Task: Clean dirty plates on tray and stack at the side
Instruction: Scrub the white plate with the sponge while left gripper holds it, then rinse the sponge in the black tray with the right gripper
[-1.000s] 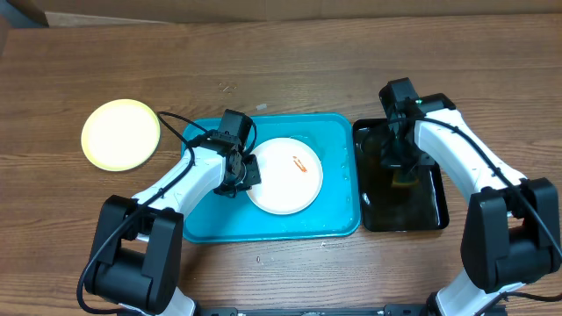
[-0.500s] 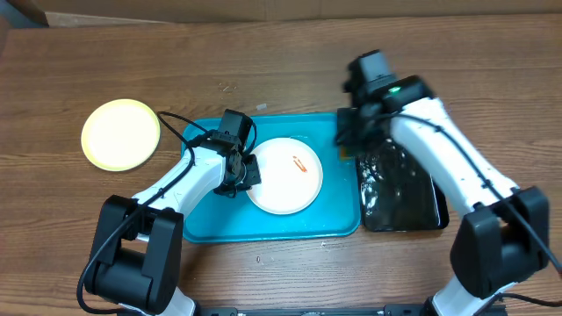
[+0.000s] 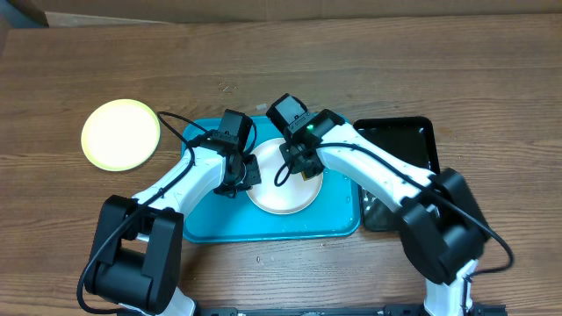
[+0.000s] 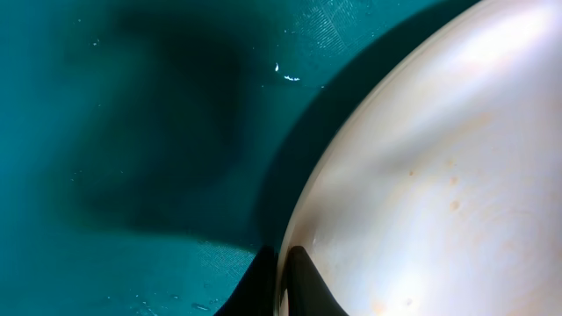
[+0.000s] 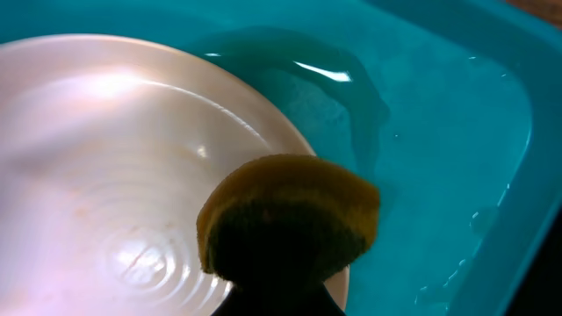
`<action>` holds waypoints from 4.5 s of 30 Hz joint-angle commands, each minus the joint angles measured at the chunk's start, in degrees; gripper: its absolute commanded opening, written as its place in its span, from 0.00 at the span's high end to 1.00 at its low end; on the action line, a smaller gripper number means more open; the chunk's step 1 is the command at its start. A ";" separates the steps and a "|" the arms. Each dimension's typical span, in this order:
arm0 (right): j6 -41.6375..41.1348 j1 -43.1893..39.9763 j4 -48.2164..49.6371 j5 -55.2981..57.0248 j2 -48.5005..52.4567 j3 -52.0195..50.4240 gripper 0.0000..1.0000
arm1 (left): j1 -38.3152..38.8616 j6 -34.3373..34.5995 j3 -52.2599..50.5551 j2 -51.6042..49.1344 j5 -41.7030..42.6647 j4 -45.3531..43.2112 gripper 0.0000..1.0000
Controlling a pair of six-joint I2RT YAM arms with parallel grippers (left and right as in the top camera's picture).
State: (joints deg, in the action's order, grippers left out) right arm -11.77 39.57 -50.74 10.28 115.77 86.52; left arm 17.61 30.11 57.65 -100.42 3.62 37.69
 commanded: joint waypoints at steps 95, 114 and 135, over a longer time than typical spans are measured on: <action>5.29 -38.01 -23.34 -16.70 2.86 6.08 0.96 | 0.04 -1.81 0.59 -0.46 0.46 -0.37 0.86; 5.31 -37.40 -18.08 -16.02 2.86 2.56 0.39 | 0.04 -1.79 0.59 -0.46 0.81 -0.17 0.85; 4.28 -37.40 -10.10 -23.34 2.78 -2.84 0.44 | 0.07 -1.77 0.59 -0.46 0.90 -0.22 0.83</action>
State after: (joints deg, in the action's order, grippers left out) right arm -7.60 2.13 -59.33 -9.69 118.54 82.54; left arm 17.61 29.43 57.65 -100.42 4.05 37.52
